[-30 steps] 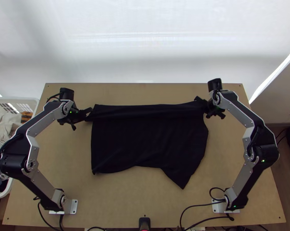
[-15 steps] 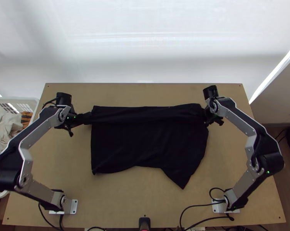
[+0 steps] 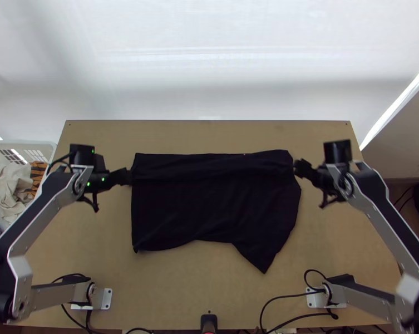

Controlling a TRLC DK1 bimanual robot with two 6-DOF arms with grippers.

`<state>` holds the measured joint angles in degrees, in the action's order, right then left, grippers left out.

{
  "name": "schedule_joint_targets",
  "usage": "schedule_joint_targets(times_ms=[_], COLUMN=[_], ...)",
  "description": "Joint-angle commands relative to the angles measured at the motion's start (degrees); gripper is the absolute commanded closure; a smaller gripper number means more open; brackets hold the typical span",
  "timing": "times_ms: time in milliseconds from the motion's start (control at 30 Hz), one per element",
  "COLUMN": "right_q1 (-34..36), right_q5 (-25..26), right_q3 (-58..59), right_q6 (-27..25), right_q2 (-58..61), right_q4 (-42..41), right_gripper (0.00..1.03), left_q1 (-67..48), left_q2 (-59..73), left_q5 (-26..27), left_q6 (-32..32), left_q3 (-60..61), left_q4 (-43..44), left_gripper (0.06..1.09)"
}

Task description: Fold the t-shirt

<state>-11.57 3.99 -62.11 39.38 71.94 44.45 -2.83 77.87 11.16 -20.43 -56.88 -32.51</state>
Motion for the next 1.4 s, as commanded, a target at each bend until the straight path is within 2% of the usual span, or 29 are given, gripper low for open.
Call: schedule_joint_targets(times_ms=[0, 100, 167, 333, 533, 800, 833, 900, 933, 1067, 1267, 1367], right_q1=[-0.3, -0.6, -1.9, -3.7, -8.0, -10.5, -10.4, -10.3, -10.1, -10.2, -10.1, -10.0], right_q5=[-0.5, -0.5, -0.5, -2.6, -6.4, -8.9, -8.9, -8.8, -8.8, -8.8, -8.8, -8.8], right_q3=[3.6, 5.9, 9.5, 15.6, 19.7, 24.6, 25.0, 25.5, 25.9, 25.8, 25.1, 25.2], right_q6=[3.3, 3.3, 2.8, -0.1, 0.4, 1.8, 1.7, 1.7, 1.6, 1.3, 1.2, 1.2], right_q2=[-5.9, -8.3, -10.3, -13.7, -13.6, -10.9, -10.5, -9.5, -9.2, -6.7, -2.7, -1.5], right_q4=[6.4, 12.2, 13.0, 13.3, 13.7, 11.9, 11.0, 8.7, 6.9, 2.3, 1.0, 0.9], right_gripper=[0.22, 0.23, 0.23, 0.41, 0.42, 0.42, 0.44, 0.6, 0.62, 0.62, 0.62, 0.62], left_q1=[0.0, 0.0, -0.1, -0.6, -3.9, -4.4, -4.4, -4.6, -4.8, -6.0, -6.9, -8.5], left_q2=[-6.8, -11.9, -15.5, -21.4, -25.6, -26.5, -26.4, -26.4, -26.6, -27.2, -27.9, -28.3], left_q5=[0.8, 0.8, 0.8, 0.4, 0.1, -1.4, -1.5, -1.5, -1.6, -2.5, -2.7, -2.7], left_q6=[2.9, 2.8, 2.8, 2.9, 4.6, 4.9, 4.9, 4.8, 4.8, 4.8, 5.4, 7.9], left_q3=[5.6, 8.6, 10.7, 13.5, 13.8, 13.5, 13.4, 13.3, 13.3, 13.2, 12.5, 12.1], left_q4=[-0.7, -1.2, -1.3, -4.8, -11.6, -12.0, -12.0, -12.0, -12.0, -12.2, -15.1, -19.2], left_gripper=[0.32, 0.31, 0.2, 0.21, 0.21, 0.21, 0.21, 0.21, 0.21, 0.21, 0.21, 0.21])
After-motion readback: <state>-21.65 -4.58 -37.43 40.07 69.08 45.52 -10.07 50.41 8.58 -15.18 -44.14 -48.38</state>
